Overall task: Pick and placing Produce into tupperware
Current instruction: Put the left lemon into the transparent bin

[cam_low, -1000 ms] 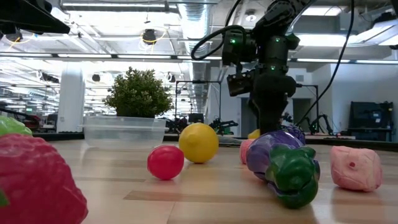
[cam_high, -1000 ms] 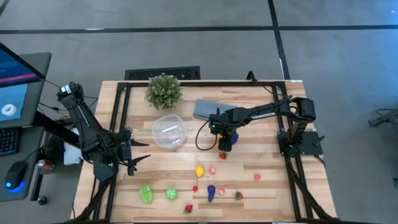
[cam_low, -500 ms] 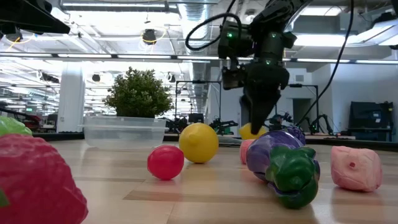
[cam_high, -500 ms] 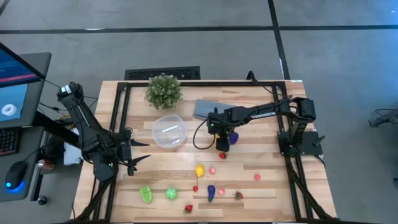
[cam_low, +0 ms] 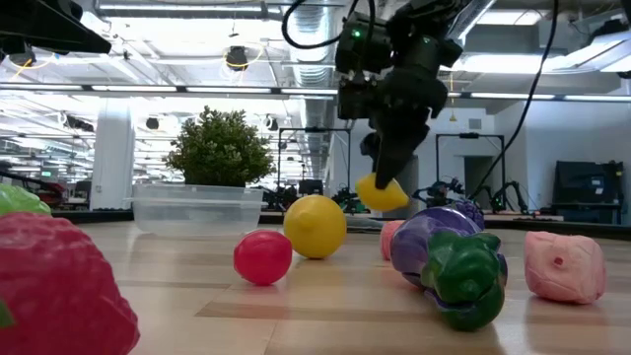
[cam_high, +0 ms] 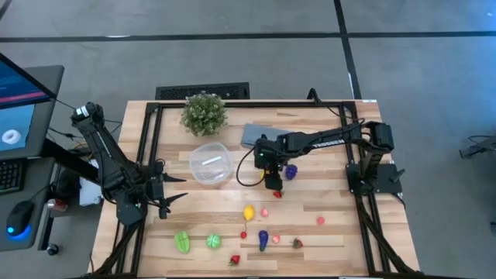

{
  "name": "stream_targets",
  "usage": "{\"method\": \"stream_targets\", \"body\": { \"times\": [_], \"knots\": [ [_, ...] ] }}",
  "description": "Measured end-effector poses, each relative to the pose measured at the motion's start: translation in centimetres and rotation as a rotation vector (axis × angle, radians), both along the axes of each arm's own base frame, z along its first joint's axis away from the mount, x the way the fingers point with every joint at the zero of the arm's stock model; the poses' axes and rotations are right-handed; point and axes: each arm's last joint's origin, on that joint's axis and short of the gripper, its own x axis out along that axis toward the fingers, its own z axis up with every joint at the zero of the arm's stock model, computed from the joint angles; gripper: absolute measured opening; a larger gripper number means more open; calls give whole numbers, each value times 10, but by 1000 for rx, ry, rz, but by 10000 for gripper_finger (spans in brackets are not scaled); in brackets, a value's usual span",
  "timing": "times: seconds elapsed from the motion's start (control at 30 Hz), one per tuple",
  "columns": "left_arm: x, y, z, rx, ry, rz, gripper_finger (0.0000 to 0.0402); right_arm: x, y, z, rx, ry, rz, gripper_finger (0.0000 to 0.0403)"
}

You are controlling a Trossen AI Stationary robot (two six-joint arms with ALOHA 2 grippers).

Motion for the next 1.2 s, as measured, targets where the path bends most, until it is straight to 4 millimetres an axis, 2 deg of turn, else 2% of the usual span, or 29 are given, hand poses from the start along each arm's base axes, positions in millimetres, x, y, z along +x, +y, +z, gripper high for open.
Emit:
{"method": "stream_targets", "body": {
  "times": [0.47,0.7,1.2],
  "knots": [
    [0,0,0,1,-1,1,192,21,6,26,46,-197,99,231],
    [0,0,0,7,-11,11,192,35,5,42,4,-368,144,231],
    [0,1,1,31,-18,18,192,55,1,63,-120,-681,178,231]
  ]
}}
